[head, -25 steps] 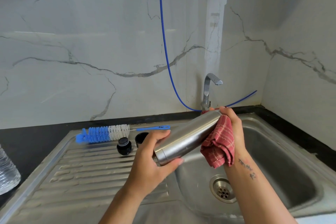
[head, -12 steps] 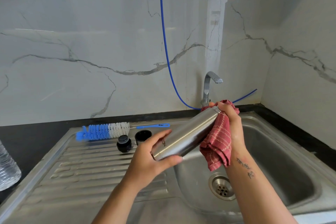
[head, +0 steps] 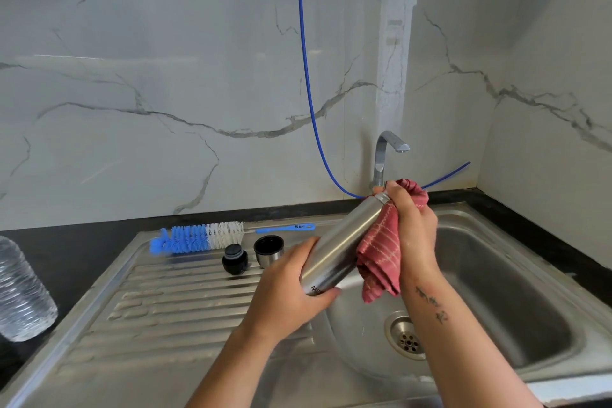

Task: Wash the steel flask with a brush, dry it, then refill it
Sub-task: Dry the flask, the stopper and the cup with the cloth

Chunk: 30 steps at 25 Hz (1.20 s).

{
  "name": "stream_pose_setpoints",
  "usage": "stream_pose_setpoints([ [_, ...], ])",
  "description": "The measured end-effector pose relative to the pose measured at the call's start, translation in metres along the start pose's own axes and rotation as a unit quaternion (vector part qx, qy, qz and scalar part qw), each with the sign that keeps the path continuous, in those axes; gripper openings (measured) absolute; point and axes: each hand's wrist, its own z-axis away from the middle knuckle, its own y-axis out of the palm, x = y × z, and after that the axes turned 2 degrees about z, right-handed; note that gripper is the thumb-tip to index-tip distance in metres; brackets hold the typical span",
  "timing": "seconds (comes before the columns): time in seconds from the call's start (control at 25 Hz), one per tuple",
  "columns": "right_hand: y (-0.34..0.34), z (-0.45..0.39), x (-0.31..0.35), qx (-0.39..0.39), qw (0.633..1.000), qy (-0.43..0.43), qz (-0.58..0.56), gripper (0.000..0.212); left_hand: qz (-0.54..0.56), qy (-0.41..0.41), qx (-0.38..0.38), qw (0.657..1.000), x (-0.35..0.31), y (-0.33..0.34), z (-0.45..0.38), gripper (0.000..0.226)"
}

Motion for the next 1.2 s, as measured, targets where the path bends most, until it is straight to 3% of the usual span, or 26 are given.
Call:
stream_pose_setpoints([
  [0.16, 0.017, 0.011, 0.000, 0.001, 1.000, 0.002, -0.029, 0.024, -0.103, 0.062, -0.098, 0.988, 0.005, -0.004, -0.005, 0.083],
  [0.36, 0.007, 0.031, 0.020, 0.023, 0.998, 0.045, -0.025, 0.044, 0.049, -0.018, -0.125, 0.991, -0.008, -0.006, 0.000, 0.080],
  [0.52, -0.028, 0.051, 0.043, 0.025, 0.997, 0.072, -0.009, 0.020, 0.131, -0.056, -0.104, 0.984, -0.024, -0.005, 0.006, 0.075],
  [0.72, -0.108, 0.055, 0.077, -0.102, 0.992, 0.057, 0.049, 0.011, 0.184, -0.056, -0.060, 0.979, -0.033, 0.007, 0.013, 0.070],
  [0.84, -0.163, 0.046, 0.111, -0.151, 0.971, -0.019, 0.186, 0.010, 0.191, -0.049, -0.046, 0.979, -0.033, 0.009, 0.013, 0.070],
  [0.88, -0.182, 0.037, 0.121, -0.160, 0.945, -0.047, 0.282, 0.011, 0.190, -0.048, -0.046, 0.979, -0.032, 0.010, 0.012, 0.070],
  [0.92, -0.201, 0.026, 0.130, -0.159, 0.896, -0.072, 0.409, 0.013, 0.186, -0.047, -0.048, 0.980, -0.032, 0.010, 0.012, 0.070],
  [1.0, -0.236, -0.002, 0.140, -0.132, 0.742, -0.086, 0.652, 0.011, 0.181, -0.045, -0.057, 0.981, -0.032, 0.011, 0.011, 0.069],
  [1.08, -0.261, -0.022, 0.136, -0.095, 0.624, -0.048, 0.774, 0.002, 0.184, -0.047, -0.062, 0.980, -0.031, 0.011, 0.011, 0.068],
  [1.16, -0.277, -0.034, 0.113, -0.095, 0.565, 0.004, 0.820, 0.008, 0.195, -0.052, -0.061, 0.977, -0.030, 0.011, 0.010, 0.064],
  [1.2, -0.282, -0.036, 0.097, -0.113, 0.559, 0.017, 0.821, 0.018, 0.199, -0.052, -0.058, 0.977, -0.031, 0.010, 0.010, 0.063],
])
